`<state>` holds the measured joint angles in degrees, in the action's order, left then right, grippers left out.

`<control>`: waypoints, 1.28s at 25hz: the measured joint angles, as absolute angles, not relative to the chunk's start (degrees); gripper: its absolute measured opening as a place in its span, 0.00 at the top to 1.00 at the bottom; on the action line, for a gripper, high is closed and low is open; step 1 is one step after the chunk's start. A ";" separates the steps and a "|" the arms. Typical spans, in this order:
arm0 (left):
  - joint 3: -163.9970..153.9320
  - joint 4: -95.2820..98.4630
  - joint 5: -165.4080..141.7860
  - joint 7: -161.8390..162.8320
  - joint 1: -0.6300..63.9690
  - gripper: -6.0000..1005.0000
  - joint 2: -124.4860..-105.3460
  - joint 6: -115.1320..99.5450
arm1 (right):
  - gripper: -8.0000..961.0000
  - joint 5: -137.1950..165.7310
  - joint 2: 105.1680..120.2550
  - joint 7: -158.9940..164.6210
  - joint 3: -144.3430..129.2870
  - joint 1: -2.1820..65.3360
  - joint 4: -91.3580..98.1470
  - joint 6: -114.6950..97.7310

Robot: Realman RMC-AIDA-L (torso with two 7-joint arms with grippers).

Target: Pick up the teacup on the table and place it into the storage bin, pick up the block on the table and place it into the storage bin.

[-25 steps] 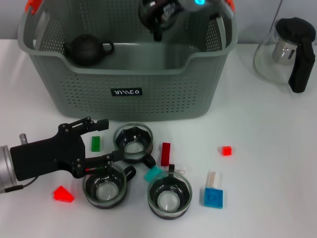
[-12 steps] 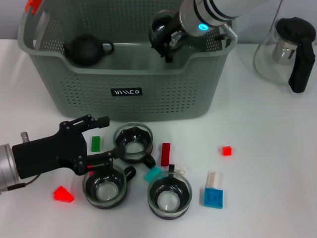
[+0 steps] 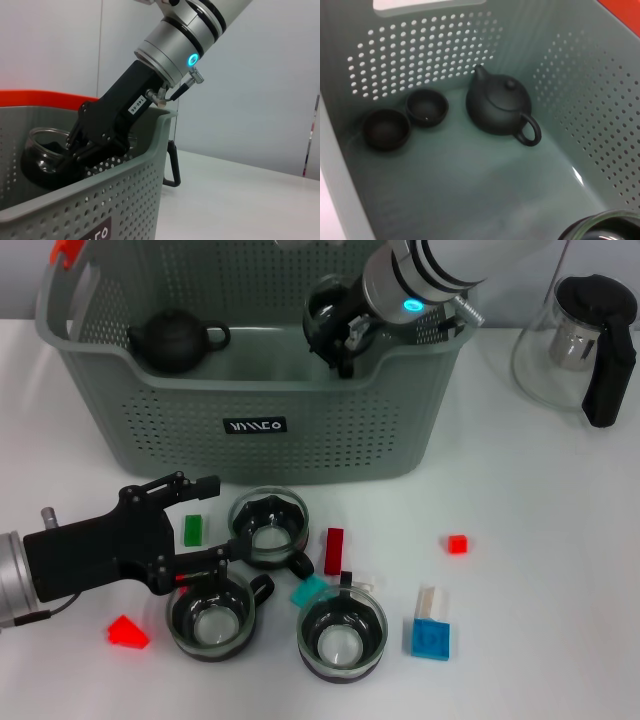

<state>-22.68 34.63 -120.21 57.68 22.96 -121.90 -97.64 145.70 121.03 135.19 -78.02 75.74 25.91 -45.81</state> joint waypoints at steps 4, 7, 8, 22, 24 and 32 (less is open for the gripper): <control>-22.67 34.63 -120.22 57.67 22.94 0.16 -121.90 -97.64 | 0.93 145.35 120.99 135.78 -77.85 75.68 26.20 -45.90; -22.68 34.63 -119.99 57.66 22.94 0.16 -121.95 -97.64 | 0.86 145.37 120.98 136.12 -77.93 75.61 26.24 -45.73; -22.67 34.63 -119.78 57.65 22.92 0.16 -122.00 -97.64 | 0.82 145.37 120.96 136.13 -77.80 75.60 26.35 -45.76; -18.91 34.63 -117.96 57.65 22.09 0.16 -121.94 -98.38 | 0.38 134.32 120.09 135.47 -71.08 58.54 70.45 -74.49; -17.86 34.63 -117.95 57.68 21.99 0.16 -121.81 -98.41 | 0.33 132.11 119.96 134.99 -68.75 56.09 77.40 -83.69; -14.23 34.90 -117.98 58.05 20.90 0.16 -121.12 -98.23 | 0.22 131.69 119.84 130.98 -69.32 51.55 82.18 -105.24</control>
<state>-14.23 34.90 -117.98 58.05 20.90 -121.12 -98.23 131.69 119.84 130.98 -69.32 51.55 82.18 -105.24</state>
